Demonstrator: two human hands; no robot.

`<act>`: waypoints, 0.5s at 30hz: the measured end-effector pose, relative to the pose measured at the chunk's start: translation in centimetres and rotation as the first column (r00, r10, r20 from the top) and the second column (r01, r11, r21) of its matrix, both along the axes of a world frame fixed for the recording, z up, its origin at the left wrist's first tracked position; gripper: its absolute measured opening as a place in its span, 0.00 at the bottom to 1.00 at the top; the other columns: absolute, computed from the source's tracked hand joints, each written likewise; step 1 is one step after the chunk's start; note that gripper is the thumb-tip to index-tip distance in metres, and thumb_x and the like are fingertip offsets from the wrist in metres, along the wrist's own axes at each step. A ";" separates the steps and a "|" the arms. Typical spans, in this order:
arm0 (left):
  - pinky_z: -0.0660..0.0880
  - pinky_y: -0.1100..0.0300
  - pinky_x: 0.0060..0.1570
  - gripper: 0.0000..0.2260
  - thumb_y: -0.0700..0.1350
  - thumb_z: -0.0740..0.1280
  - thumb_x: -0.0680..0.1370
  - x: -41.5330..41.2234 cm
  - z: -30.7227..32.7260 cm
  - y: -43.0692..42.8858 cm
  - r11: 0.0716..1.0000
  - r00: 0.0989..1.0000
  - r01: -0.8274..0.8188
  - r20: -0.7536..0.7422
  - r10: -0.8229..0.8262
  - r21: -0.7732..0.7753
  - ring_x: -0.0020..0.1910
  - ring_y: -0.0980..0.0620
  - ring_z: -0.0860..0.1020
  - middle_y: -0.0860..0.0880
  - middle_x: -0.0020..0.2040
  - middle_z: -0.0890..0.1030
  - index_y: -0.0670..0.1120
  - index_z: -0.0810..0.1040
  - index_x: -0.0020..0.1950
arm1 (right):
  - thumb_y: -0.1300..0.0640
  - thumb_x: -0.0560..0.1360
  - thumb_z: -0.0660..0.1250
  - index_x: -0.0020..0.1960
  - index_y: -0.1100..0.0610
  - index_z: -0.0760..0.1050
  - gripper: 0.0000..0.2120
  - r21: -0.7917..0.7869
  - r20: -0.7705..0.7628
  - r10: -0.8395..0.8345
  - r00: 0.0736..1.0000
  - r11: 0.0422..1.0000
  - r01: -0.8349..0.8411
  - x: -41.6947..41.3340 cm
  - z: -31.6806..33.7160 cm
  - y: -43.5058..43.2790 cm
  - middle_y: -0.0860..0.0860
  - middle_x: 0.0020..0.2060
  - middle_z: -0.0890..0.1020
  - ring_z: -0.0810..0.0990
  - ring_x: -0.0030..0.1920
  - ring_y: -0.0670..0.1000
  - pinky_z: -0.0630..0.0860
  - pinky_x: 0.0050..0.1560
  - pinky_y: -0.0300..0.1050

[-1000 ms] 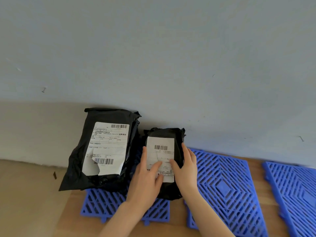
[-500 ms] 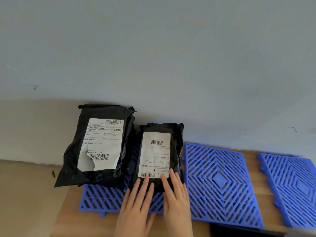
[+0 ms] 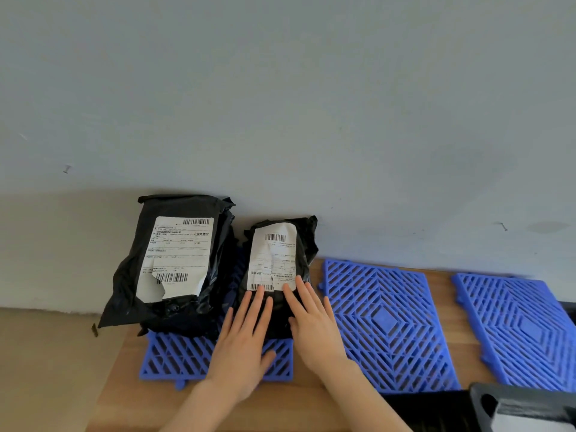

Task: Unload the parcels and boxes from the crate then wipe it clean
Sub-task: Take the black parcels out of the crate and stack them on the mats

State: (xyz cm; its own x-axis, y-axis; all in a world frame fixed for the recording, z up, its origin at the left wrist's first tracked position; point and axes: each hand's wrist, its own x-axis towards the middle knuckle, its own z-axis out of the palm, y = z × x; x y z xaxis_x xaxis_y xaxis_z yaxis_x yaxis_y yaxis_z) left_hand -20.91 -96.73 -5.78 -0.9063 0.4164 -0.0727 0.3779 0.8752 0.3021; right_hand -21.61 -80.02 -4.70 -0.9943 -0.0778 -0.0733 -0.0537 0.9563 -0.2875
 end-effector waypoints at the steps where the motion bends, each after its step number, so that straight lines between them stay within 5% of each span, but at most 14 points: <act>1: 0.32 0.53 0.74 0.37 0.59 0.57 0.81 -0.1 0.5 0.1 1.000 1.000 -0.005 0.007 0.005 0.005 0.76 0.51 0.29 0.52 0.76 0.26 0.52 0.34 0.79 | 0.55 0.82 0.55 0.78 0.45 0.45 0.29 -0.009 0.009 0.012 1.000 1.000 -0.012 -0.1 0.6 0.3 0.45 0.78 0.45 0.42 0.78 0.48 0.38 0.74 0.50; 4: 0.48 0.53 0.77 0.30 0.57 0.58 0.82 0.1 2.9 0.7 0.991 0.996 -0.086 -0.014 0.088 0.103 0.80 0.50 0.45 0.50 0.81 0.47 0.50 0.52 0.80 | 0.53 0.82 0.54 0.78 0.46 0.51 0.26 -0.081 -0.036 -0.007 0.999 0.997 0.004 0.3 3.4 1.6 0.47 0.77 0.54 0.49 0.77 0.48 0.44 0.76 0.48; 8: 0.65 0.51 0.71 0.22 0.50 0.66 0.79 1.6 6.6 3.1 0.962 0.978 -0.145 -0.116 0.175 0.230 0.72 0.47 0.67 0.47 0.70 0.73 0.45 0.72 0.72 | 0.54 0.81 0.58 0.73 0.51 0.65 0.21 -0.164 -0.198 -0.031 0.980 0.986 -0.002 2.9 8.2 4.3 0.49 0.73 0.65 0.60 0.74 0.50 0.53 0.74 0.46; 15: 0.70 0.56 0.63 0.17 0.48 0.67 0.79 8.6 12.7 10.7 0.888 0.965 -0.054 -0.206 0.164 0.456 0.63 0.53 0.73 0.53 0.62 0.77 0.49 0.75 0.67 | 0.55 0.80 0.61 0.68 0.53 0.73 0.16 -0.217 -0.348 -0.027 0.937 0.975 -0.053 11.2 14.6 11.9 0.48 0.67 0.73 0.70 0.67 0.50 0.64 0.69 0.44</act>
